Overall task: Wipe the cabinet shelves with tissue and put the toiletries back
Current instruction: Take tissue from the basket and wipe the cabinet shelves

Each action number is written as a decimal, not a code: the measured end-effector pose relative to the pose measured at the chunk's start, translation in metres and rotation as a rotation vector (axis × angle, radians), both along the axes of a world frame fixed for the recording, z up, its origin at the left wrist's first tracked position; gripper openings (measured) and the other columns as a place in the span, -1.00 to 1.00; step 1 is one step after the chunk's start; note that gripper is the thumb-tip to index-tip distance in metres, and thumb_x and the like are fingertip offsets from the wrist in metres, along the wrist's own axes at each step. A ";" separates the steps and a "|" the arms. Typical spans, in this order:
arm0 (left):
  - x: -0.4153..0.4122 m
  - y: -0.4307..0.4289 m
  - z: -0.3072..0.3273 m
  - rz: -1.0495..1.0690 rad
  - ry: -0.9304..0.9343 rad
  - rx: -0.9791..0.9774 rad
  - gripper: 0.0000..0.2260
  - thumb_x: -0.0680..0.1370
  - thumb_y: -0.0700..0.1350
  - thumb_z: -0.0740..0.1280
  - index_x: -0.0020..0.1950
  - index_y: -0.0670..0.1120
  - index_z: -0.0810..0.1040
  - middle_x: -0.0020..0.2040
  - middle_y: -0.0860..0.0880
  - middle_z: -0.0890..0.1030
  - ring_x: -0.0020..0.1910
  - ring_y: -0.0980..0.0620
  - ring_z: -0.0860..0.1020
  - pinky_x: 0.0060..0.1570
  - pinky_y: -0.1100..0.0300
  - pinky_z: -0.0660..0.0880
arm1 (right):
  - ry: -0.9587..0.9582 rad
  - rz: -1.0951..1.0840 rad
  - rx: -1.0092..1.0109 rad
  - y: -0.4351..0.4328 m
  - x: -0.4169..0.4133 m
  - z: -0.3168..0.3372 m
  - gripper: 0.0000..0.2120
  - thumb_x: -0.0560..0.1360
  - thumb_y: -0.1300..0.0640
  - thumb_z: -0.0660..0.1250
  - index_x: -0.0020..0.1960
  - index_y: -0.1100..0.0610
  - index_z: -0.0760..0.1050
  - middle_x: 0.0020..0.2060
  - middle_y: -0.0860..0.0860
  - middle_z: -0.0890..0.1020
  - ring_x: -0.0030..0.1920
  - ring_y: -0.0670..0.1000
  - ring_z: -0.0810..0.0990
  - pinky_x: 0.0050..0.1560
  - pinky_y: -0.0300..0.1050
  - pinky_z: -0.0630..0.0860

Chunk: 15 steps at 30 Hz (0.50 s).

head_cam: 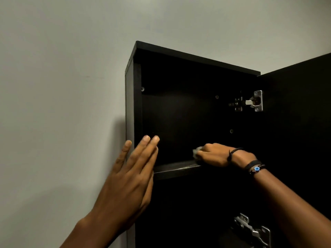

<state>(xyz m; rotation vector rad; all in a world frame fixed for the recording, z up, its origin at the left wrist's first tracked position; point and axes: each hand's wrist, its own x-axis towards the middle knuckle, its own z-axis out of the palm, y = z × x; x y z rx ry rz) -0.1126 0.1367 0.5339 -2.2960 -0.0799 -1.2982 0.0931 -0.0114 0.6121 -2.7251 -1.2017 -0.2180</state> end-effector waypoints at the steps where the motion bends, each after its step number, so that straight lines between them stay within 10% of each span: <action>1: 0.001 0.001 0.005 -0.019 -0.035 -0.022 -0.48 0.52 -0.10 0.16 0.48 -0.17 0.23 0.55 -0.09 0.08 0.54 -0.04 0.00 0.44 -0.11 0.08 | 0.019 0.073 0.025 0.007 -0.013 0.000 -0.65 0.62 -0.03 0.00 0.18 0.04 0.50 0.12 0.05 0.56 0.13 0.04 0.51 0.14 -0.11 0.38; 9: 0.019 0.006 0.028 -0.203 -0.176 -0.261 -0.36 0.50 -0.18 0.09 0.54 -0.13 -0.10 0.56 -0.08 -0.19 0.54 -0.02 -0.15 0.49 -0.04 0.00 | 0.098 0.553 0.124 0.021 -0.076 -0.019 -0.69 0.58 0.06 0.07 0.22 -0.08 0.49 0.11 -0.06 0.61 0.10 -0.06 0.57 0.21 -0.08 0.48; 15: 0.023 0.010 0.021 -0.295 -0.170 -0.297 -0.32 0.50 -0.25 0.12 0.54 -0.12 -0.14 0.55 -0.05 -0.26 0.54 -0.03 -0.18 0.43 -0.13 0.19 | 0.049 0.177 0.167 -0.065 0.000 -0.012 -0.69 0.58 0.24 0.15 0.22 -0.02 0.51 0.25 -0.03 0.54 0.23 -0.09 0.50 0.28 -0.24 0.38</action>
